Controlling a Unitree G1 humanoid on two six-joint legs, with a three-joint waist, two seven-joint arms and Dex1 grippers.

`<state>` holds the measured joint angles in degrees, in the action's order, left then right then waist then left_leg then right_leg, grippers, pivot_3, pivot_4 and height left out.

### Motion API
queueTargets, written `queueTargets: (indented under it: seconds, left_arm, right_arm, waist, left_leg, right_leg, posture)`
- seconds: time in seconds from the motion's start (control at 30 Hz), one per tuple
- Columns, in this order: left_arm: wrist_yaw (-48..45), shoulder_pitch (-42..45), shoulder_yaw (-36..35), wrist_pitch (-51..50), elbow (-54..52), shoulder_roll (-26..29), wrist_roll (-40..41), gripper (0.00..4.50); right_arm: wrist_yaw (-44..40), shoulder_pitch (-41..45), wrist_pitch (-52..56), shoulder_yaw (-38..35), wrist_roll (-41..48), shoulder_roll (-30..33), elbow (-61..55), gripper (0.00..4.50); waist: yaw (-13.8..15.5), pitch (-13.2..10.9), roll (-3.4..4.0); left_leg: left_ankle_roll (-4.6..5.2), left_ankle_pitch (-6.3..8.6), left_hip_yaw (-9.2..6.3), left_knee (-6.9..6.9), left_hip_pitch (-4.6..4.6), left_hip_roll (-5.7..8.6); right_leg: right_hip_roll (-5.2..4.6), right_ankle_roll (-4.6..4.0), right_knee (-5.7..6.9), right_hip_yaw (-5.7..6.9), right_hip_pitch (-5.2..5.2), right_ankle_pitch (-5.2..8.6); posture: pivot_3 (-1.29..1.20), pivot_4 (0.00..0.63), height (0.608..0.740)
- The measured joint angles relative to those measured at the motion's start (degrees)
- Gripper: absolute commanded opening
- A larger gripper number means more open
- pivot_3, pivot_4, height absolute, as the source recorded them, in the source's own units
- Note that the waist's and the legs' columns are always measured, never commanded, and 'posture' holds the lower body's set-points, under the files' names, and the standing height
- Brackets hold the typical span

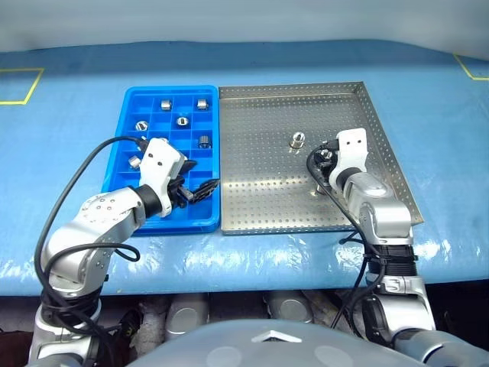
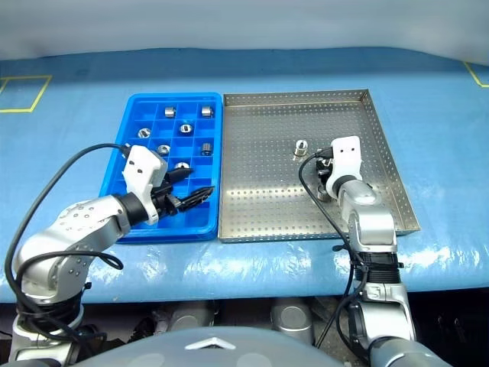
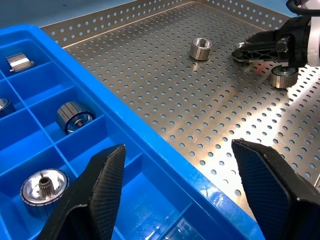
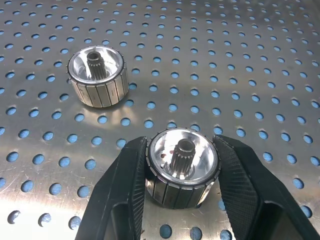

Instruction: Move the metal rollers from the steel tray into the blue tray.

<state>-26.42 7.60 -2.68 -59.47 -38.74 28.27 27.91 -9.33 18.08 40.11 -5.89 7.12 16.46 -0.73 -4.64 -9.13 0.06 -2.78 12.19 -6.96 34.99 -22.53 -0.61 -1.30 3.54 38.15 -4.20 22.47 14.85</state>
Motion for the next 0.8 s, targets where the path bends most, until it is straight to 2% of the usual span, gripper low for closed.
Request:
queueTargets:
  seconds: [0.13,0.33,0.5,0.6,0.7,0.8]
  left_arm:
    - [0.1,0.0,0.5,0.1,0.0,0.0,0.0,3.69]
    - [-1.3,-0.2,-0.1,1.6,0.1,1.7,0.7,3.69]
    - [-2.8,-1.6,-11.9,0.8,0.2,6.1,4.6,3.69]
    - [-1.7,-1.0,-20.2,-1.4,1.9,6.3,7.5,3.69]
    - [2.0,1.3,-24.0,-2.6,3.6,5.5,8.3,3.69]
    - [5.4,1.9,-24.2,-2.5,3.9,4.3,8.1,3.69]
  right_arm:
    - [1.2,-0.2,0.0,-1.2,0.4,-1.5,-3.0,1.75]
    - [-1.6,0.5,3.1,1.6,4.6,-2.7,-18.1,1.75]
    - [-7.4,1.0,8.1,12.1,10.1,-5.0,-26.6,1.75]
    - [-10.3,2.7,10.0,17.4,13.4,-8.2,-27.3,1.75]
    - [-12.9,5.0,10.5,23.8,14.5,-9.7,-26.7,1.75]
    - [-14.9,7.3,10.1,30.4,13.7,-11.1,-23.0,1.75]
  waist:
    - [0.0,0.0,0.04]
    - [-0.3,0.0,0.05]
    - [-0.4,0.0,0.07]
    - [0.1,0.0,0.06]
    - [0.8,0.0,0.01]
    - [1.1,0.0,-0.02]
  left_leg:
    - [0.0,0.0,0.0,-0.01,-0.02,0.0]
    - [0.0,0.0,-0.01,-0.04,0.0,-0.07]
    - [0.01,0.0,-0.06,-0.05,-0.01,-0.21]
    - [0.0,0.0,-0.08,0.0,-0.02,-0.18]
    - [-0.01,-0.01,-0.16,0.01,-0.03,-0.15]
    - [-0.03,-0.02,-0.17,-0.03,-0.03,-0.12]
  right_leg:
    - [0.0,0.0,0.01,-0.01,0.02,0.0]
    - [0.07,0.0,0.03,0.0,0.05,0.0]
    - [0.18,-0.04,0.05,0.08,0.08,0.05]
    - [0.15,0.0,0.03,0.11,0.06,0.08]
    - [0.12,0.01,0.01,0.17,0.03,0.07]
    - [0.09,-0.05,0.0,0.17,0.04,0.03]
  posture:
    - [-0.04,0.15,0.74]
    - [-0.04,0.15,0.74]
    - [0.0,0.15,0.74]
    - [0.02,0.15,0.74]
    - [0.03,0.15,0.74]
    - [0.05,0.15,0.74]
